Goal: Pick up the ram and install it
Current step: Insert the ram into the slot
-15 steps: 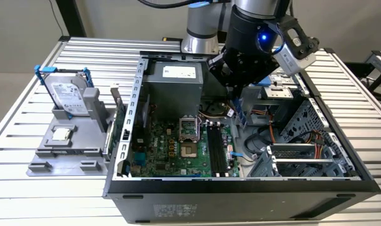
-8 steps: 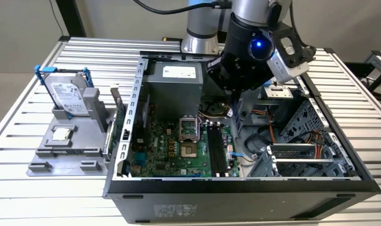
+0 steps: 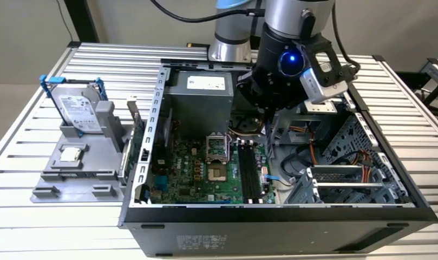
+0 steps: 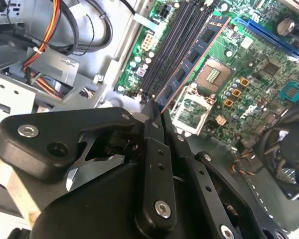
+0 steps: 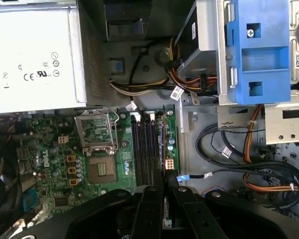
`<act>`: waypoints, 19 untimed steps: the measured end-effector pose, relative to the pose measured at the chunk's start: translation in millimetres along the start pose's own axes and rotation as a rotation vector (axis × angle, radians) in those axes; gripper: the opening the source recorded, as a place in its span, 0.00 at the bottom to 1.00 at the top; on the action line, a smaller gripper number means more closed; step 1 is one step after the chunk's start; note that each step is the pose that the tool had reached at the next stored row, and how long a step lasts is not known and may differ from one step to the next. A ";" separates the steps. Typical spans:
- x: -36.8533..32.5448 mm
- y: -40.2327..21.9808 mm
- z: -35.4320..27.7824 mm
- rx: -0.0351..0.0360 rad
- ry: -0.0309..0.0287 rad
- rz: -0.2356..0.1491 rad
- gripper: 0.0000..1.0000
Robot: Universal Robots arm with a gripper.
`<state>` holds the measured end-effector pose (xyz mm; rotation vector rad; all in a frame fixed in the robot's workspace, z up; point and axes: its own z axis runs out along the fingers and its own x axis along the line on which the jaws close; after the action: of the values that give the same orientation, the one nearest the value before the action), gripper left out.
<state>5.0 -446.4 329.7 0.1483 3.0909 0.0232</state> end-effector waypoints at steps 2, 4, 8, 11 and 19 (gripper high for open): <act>0.1 -0.1 3.3 0.0002 0.0000 0.000 0.00; 0.3 0.0 6.9 0.0003 0.0000 0.000 0.00; 0.6 -0.2 14.2 0.0011 -0.0001 0.001 0.00; 0.2 -0.3 19.3 0.0032 -0.0004 0.001 0.00; -3.5 0.1 25.4 0.0019 -0.0002 -0.026 0.00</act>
<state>9.7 -446.4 304.5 0.1076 3.0923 0.0193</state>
